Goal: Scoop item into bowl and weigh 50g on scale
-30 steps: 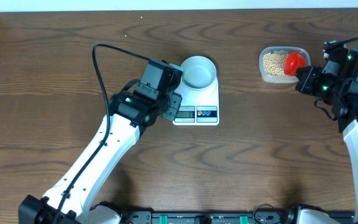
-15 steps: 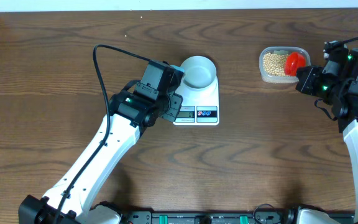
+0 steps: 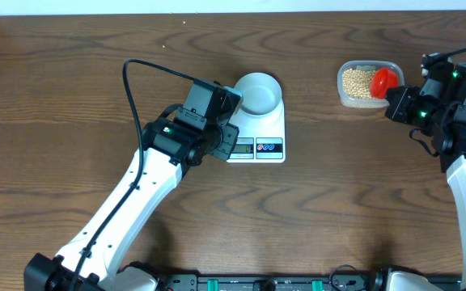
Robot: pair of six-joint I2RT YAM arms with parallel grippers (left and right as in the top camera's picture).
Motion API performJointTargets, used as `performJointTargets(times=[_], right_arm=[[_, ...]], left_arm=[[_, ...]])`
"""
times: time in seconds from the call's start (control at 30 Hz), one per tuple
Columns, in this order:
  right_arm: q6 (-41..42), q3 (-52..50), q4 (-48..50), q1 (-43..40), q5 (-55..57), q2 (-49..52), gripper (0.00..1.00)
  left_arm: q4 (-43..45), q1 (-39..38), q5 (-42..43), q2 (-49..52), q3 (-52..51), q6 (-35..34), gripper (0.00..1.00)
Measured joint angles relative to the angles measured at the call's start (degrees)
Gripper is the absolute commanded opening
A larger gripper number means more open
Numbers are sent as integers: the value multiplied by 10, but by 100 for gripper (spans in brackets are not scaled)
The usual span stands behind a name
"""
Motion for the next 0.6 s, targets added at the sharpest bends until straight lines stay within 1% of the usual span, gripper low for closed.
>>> performJointTargets(times=[0.07,0.1,0.13,0.17,0.2,0.23,0.37,0.4,0.6], right_arm=[[0,0,0,0,0,0,1],[0,0,0,0,0,0,1],[0,0,0,0,0,0,1],[0,0,0,0,0,0,1],[0,0,0,0,0,0,1],[0,0,0,0,0,0,1],[0,0,0,0,0,0,1],[0,0,0,0,0,0,1],[0,0,0,0,0,0,1]], left_arm=[[-1,0,6,0,0,1,7],[-2,0,7,0,0,1,9],[-2,0,9,0,0,1,34],[-2,0,9,0,0,1,48],[-2,0,9,0,0,3,60],[-2,0,10,0,0,5,64],[-3,0,11,0,0,6,67],[-3,0,11,0,0,6,98],[-4,0,11,0,0,10,98]])
